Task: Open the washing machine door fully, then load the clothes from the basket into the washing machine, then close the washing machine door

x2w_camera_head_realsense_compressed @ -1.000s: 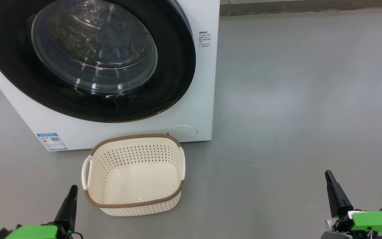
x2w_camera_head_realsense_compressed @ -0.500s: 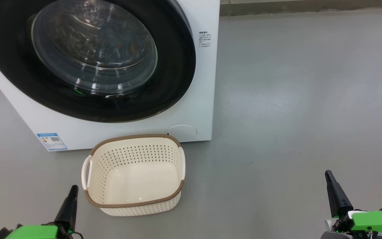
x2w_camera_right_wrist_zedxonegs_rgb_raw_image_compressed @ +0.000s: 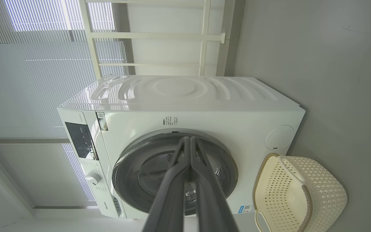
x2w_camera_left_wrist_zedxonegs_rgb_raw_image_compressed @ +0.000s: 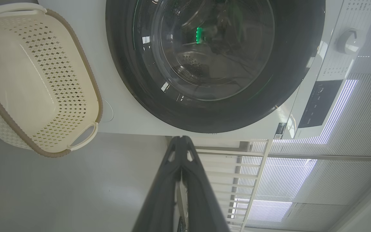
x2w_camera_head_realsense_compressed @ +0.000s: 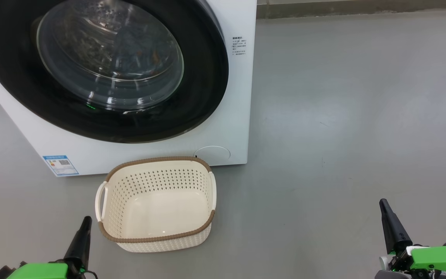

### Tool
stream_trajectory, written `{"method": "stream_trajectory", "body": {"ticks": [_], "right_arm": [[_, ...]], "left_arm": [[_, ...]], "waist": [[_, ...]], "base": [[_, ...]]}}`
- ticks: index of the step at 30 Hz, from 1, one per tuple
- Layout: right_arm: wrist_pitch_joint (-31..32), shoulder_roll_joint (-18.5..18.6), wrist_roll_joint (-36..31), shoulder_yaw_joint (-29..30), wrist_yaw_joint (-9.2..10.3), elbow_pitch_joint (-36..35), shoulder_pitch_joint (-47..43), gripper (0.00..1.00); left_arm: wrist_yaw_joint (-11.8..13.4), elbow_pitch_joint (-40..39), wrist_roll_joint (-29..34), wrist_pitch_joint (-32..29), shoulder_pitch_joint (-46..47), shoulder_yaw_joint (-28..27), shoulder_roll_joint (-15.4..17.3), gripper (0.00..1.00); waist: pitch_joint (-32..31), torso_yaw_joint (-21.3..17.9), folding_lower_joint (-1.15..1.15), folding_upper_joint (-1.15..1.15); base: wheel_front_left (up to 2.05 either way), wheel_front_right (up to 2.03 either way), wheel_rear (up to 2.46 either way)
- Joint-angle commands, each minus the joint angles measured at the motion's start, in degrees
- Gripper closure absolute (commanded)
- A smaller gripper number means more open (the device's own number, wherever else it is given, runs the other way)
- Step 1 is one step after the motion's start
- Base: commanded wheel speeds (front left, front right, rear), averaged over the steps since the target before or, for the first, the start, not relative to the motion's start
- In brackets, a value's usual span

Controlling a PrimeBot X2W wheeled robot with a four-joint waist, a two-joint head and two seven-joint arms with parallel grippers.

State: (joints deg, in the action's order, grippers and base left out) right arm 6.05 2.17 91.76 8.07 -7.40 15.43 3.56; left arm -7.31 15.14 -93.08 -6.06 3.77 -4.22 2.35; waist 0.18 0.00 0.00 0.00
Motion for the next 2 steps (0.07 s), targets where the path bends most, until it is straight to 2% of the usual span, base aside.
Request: {"method": "stream_trajectory", "body": {"ticks": [1,2], "right_arm": [[0.4,0.7,0.4,-1.6,-0.09,-1.4,2.6,1.00],[0.4,0.7,0.4,-1.6,-0.09,-1.4,2.6,1.00]], "left_arm": [[-0.2,-1.1,0.7,-0.2,2.4,-2.0,0.8,1.00],[-0.2,-1.1,0.7,-0.2,2.4,-2.0,0.8,1.00]], "waist": [[0.0,0.0,0.00,0.00],[0.0,0.0,0.00,0.00]], "base": [[0.00,0.00,0.00],[0.00,0.00,0.00]]}}
